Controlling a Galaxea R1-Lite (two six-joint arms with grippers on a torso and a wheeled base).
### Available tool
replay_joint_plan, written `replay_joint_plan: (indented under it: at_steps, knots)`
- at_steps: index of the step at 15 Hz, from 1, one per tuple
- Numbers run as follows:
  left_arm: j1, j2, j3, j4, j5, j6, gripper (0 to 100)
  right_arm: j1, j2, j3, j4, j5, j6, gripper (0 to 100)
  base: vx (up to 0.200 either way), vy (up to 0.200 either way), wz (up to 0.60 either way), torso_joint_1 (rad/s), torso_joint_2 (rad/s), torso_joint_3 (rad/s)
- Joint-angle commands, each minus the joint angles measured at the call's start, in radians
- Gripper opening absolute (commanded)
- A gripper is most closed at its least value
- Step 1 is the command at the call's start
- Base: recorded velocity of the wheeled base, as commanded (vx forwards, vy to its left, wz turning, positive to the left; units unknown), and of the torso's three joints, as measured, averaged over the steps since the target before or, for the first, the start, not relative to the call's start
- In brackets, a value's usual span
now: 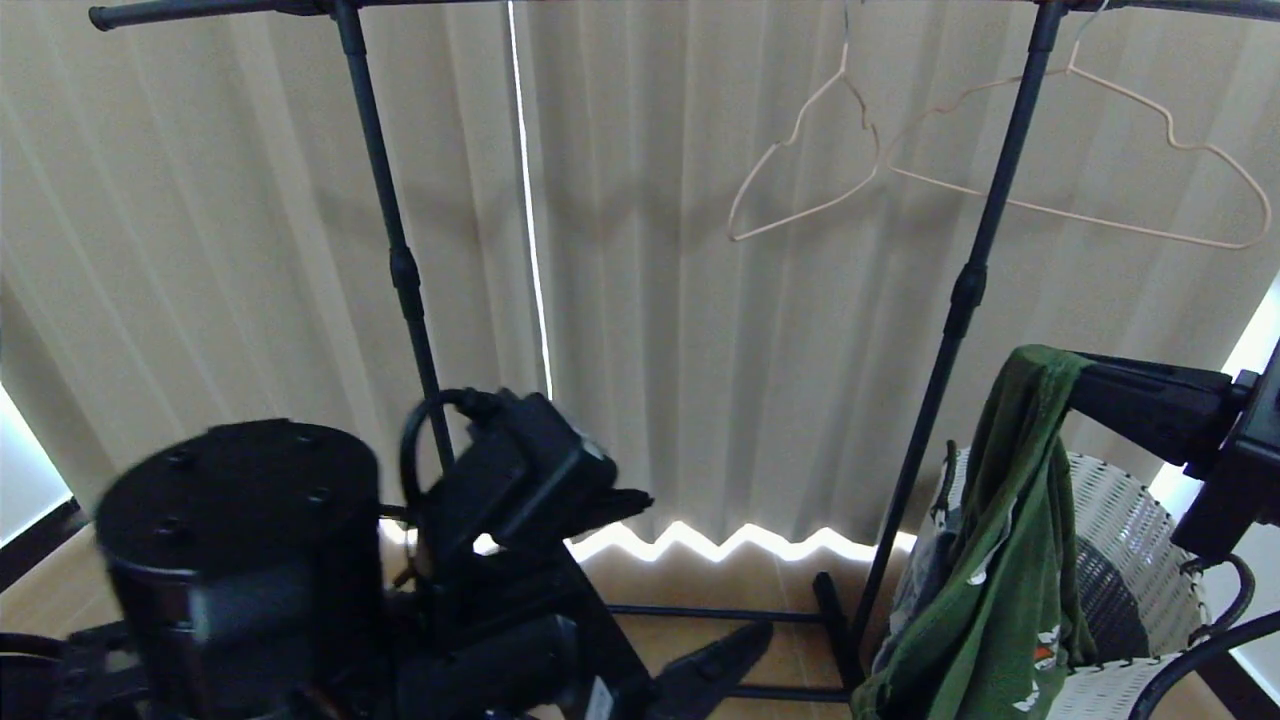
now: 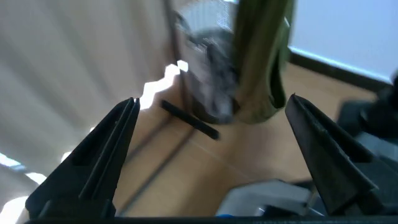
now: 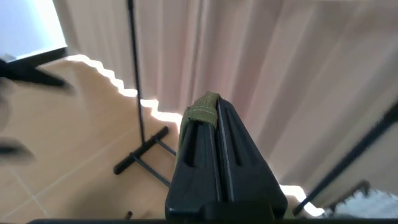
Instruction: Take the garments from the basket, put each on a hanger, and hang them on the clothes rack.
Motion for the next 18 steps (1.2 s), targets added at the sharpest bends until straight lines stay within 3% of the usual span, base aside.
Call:
replay_joint_plan:
  at_steps: [1,10,12,14,18]
  knots:
    - [-0.062,0.172,-0.068,-0.023,0.006,-0.009,100,0.009,-0.019,0.004,-0.002,0.009,0.000,0,0.000,0.000,0.00,0.000,0.00,0.000]
    - [-0.098,0.428,-0.285,-0.048,0.011,-0.052,100,0.073,-0.027,0.007,-0.023,0.013,0.014,0,0.000,0.000,0.00,0.000,0.00,0.000]
    - [-0.091,0.451,-0.292,-0.048,0.034,-0.064,100,0.073,-0.033,0.010,-0.023,0.013,0.015,0,0.000,0.000,0.00,0.000,0.00,0.000]
    - [-0.086,0.465,-0.282,-0.045,0.107,-0.064,100,0.073,-0.036,0.011,-0.023,0.013,0.015,0,0.000,0.000,0.00,0.000,0.00,0.000]
    - [-0.086,0.473,-0.249,-0.045,0.126,-0.061,100,0.073,-0.041,0.010,-0.022,0.012,0.012,0,0.000,0.000,0.00,0.000,0.00,0.000]
